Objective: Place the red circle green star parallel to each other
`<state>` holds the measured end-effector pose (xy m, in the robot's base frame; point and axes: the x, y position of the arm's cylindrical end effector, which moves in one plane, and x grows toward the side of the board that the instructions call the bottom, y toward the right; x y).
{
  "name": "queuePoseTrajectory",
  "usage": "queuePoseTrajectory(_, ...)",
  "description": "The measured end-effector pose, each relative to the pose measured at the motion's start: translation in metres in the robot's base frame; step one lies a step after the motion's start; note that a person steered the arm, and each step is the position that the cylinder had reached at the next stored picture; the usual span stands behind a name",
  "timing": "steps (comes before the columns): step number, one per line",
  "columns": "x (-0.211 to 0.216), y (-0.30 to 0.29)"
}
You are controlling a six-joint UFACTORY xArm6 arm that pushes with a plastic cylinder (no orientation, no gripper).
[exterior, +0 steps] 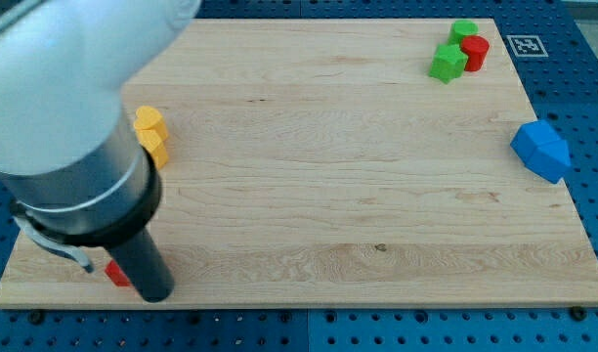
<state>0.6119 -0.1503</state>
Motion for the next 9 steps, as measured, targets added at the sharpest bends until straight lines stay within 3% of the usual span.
queuePoseTrajectory(1, -0.004, -0.007)
queuePoseTrajectory(2, -0.007, 0.033)
queuePoseTrajectory(3, -0.047, 0.11)
queuePoseTrajectory(4, -0.123, 0.156)
queuePoseTrajectory(7, -0.345, 0.146)
queuePoseTrajectory(8, -0.4, 0.206)
queuePoseTrajectory(9, -0.42, 0.272)
